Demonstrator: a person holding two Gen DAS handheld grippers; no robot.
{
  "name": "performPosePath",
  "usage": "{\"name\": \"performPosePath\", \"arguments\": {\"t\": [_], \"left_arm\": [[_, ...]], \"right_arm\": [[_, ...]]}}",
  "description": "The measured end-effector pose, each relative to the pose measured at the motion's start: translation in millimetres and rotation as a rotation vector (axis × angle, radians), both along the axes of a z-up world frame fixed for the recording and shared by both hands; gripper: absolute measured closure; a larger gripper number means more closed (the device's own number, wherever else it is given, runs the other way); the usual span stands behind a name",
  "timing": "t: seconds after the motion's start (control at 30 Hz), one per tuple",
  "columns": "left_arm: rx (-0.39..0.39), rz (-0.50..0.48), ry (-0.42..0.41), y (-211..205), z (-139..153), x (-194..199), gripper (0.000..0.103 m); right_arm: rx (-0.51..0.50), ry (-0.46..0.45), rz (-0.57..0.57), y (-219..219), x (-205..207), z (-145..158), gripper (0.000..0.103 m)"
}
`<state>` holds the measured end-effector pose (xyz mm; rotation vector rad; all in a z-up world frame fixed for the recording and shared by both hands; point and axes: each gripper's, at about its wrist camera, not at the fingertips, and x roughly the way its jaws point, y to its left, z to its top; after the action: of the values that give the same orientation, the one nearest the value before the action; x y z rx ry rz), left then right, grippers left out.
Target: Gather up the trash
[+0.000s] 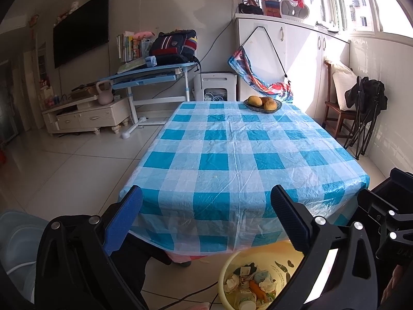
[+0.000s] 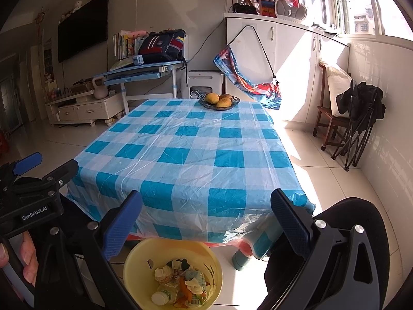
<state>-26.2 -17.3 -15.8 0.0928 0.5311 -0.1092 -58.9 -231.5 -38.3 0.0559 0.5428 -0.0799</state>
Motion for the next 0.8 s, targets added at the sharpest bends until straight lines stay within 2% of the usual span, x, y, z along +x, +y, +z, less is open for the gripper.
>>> {"name": "performPosePath", "arguments": {"t": [0.43,0.8], "left_arm": [[-0.045,-0.008,-0.027,6,14,0,0.007],[-0.029,-0.021,-0.031,4,20,5,0.007]], "right_arm": [[0.003,-0.011,0.001,-1,-1,1,0.008],[0.039,-0.056,-0.015,-8,-2,14,0.008]]}}
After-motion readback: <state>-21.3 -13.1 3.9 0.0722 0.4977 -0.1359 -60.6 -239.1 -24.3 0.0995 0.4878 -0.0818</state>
